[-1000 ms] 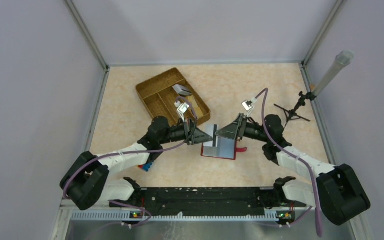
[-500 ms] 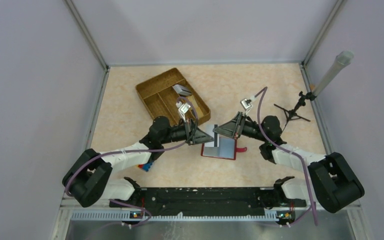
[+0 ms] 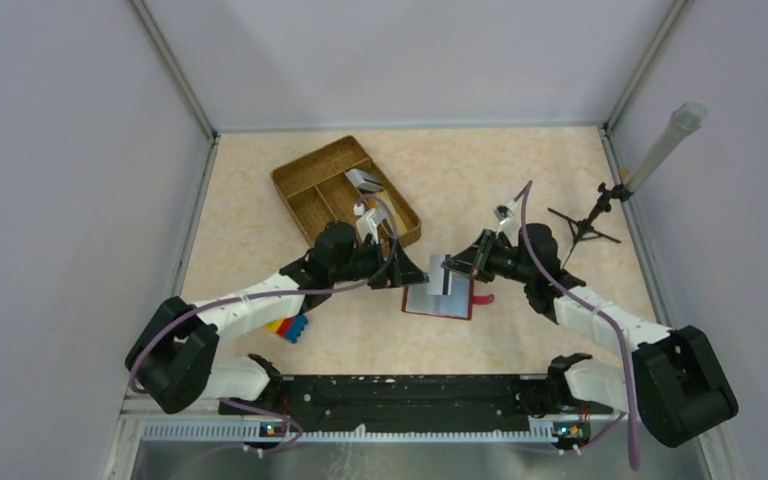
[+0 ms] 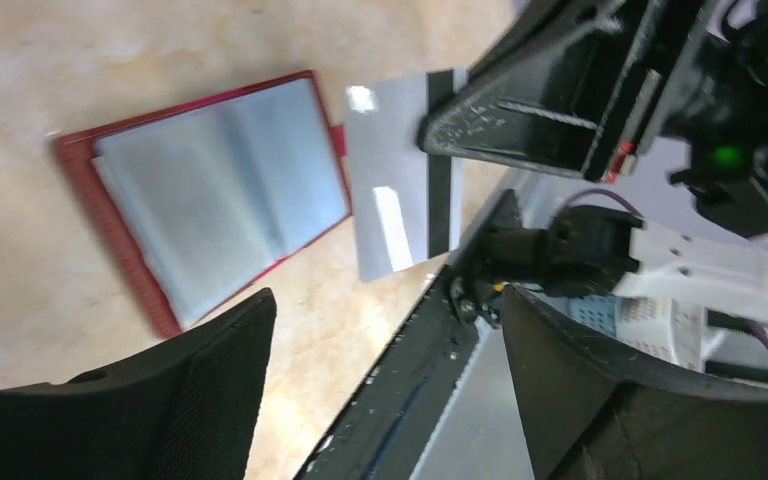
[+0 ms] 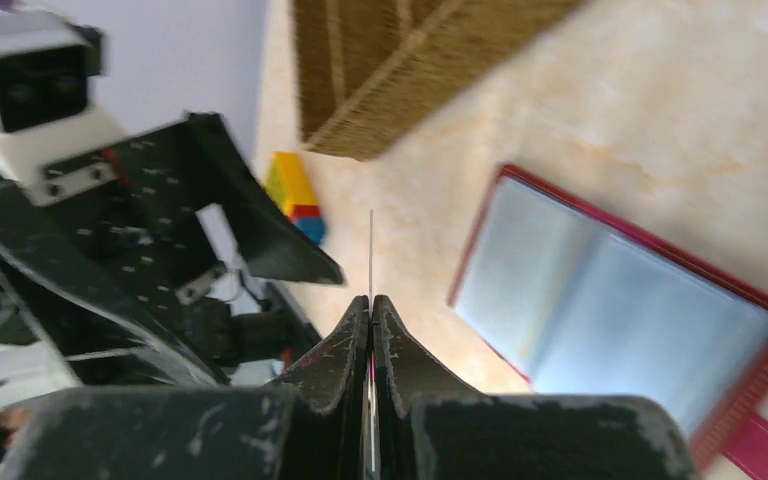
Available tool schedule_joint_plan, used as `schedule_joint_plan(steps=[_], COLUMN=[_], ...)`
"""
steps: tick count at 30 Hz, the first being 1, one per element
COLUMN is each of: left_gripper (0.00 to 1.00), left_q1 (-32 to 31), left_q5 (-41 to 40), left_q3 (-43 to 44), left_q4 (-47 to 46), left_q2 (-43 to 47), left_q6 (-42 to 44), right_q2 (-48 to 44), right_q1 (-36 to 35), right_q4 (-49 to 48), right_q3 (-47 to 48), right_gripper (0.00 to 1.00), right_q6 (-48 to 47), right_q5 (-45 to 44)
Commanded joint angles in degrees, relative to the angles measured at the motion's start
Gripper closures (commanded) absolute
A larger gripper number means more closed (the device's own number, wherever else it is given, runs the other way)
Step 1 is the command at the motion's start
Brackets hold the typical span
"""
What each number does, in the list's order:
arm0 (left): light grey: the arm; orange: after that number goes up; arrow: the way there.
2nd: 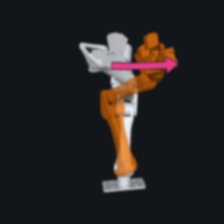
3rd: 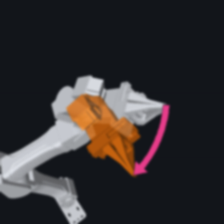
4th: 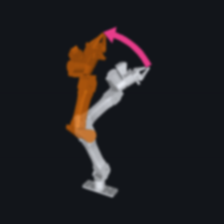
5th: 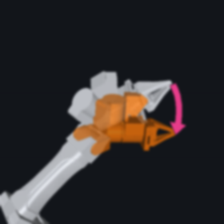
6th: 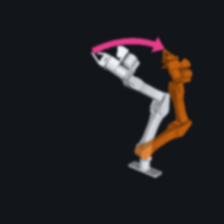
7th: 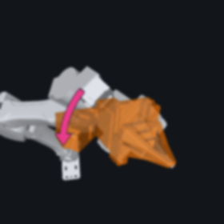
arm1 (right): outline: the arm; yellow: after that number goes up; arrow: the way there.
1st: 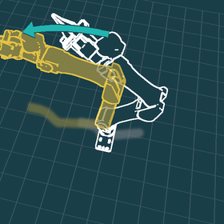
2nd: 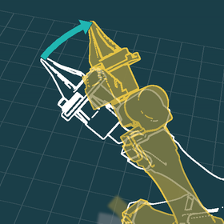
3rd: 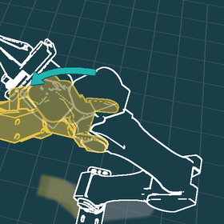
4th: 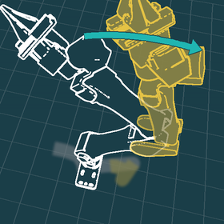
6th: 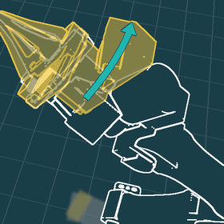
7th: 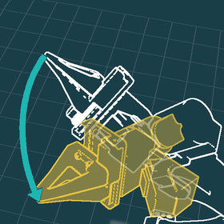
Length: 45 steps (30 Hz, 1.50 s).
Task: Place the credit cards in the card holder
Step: Insert the credit card into the card holder.
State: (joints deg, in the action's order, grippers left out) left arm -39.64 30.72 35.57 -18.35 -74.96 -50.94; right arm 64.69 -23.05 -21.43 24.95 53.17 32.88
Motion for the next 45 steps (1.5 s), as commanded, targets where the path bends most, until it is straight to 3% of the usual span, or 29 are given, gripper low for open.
schedule_joint_plan(steps=[1, 9, 24, 45], left_gripper=[0.18, 0.36, 0.46, 0.61], left_q1=[-0.10, -0.09, -0.21, -0.69], left_q5=[-10.20, -12.54, -11.91, -12.55], left_q3=[4.66, 5.24, 9.16, 9.71], left_q4=[17.19, 18.10, 18.09, 19.89], left_q2=[0.08, -5.99, -15.00, -20.04], left_q6=[8.77, 8.46, 11.02, 12.35], right_q2=[1.09, 6.63, 15.55, 22.60], right_q1=[0.61, 0.72, 0.68, 0.72], right_q4=[10.99, 6.96, 0.61, -4.41], right_q3=[0.42, -0.81, -1.21, -3.53], right_gripper=[1.00, 1.00, 1.00, 1.00], right_q6=[-7.10, -7.99, -5.48, -3.06], right_q5=[-5.29, -7.41, -8.21, -9.53])
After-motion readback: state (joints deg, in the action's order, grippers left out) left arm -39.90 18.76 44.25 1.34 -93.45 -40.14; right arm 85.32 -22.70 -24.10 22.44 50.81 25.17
